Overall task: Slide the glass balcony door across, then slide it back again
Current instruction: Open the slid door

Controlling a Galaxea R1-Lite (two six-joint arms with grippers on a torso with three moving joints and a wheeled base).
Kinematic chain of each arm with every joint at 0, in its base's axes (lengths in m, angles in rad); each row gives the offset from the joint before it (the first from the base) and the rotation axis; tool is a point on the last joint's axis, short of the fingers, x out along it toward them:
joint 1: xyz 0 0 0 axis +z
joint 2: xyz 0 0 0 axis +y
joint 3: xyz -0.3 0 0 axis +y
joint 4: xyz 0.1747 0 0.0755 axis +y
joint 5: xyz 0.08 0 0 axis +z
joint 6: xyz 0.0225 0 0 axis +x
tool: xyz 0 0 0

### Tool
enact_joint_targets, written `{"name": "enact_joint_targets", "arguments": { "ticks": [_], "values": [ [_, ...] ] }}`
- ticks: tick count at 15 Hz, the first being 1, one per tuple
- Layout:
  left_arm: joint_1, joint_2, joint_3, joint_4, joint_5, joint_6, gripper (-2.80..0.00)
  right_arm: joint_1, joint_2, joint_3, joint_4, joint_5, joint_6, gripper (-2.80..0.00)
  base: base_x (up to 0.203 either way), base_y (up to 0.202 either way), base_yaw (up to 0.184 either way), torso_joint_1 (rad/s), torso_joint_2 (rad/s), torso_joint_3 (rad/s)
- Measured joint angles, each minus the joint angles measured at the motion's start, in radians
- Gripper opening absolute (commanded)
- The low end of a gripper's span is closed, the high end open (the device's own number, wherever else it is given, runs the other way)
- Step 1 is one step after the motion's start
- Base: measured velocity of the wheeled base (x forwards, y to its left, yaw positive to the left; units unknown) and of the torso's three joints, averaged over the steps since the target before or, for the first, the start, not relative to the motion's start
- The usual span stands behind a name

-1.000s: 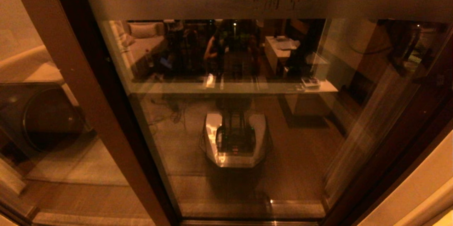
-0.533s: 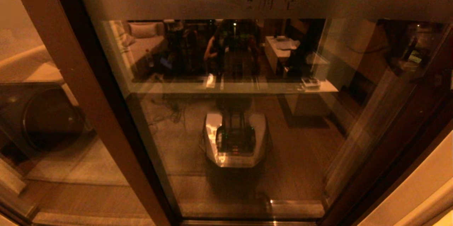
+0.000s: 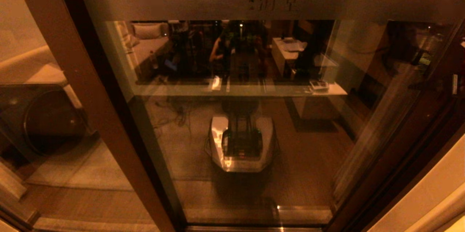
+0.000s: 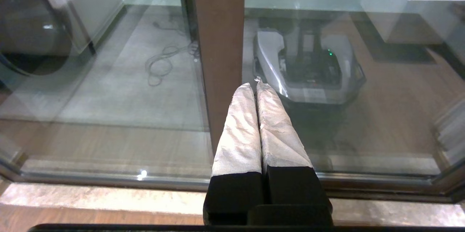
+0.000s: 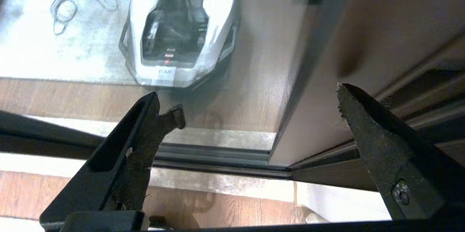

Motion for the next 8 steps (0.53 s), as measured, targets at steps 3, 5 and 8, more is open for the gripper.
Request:
{"name": "enact_joint_targets", "arguments": {
  "ticks": [3, 5, 8],
  "values": [
    [0.001, 0.000, 0.000, 0.000, 0.000, 0.000, -2.80, -0.006, -0.031, 0.028, -0.001, -0.007, -0.004, 0.00, 0.000, 0.000, 0.000, 0.000, 0.00, 0.000],
    [0.001, 0.000, 0.000, 0.000, 0.000, 0.000, -2.80, -0.016, -0.064, 0.057, -0.002, -0.013, -0.010, 0.00, 0.000, 0.000, 0.000, 0.000, 0.00, 0.000],
    [0.001, 0.000, 0.000, 0.000, 0.000, 0.000, -2.80, -0.041, -0.081, 0.063, -0.005, -0.041, -0.017, 0.00, 0.000, 0.000, 0.000, 0.000, 0.00, 0.000]
  ]
}}
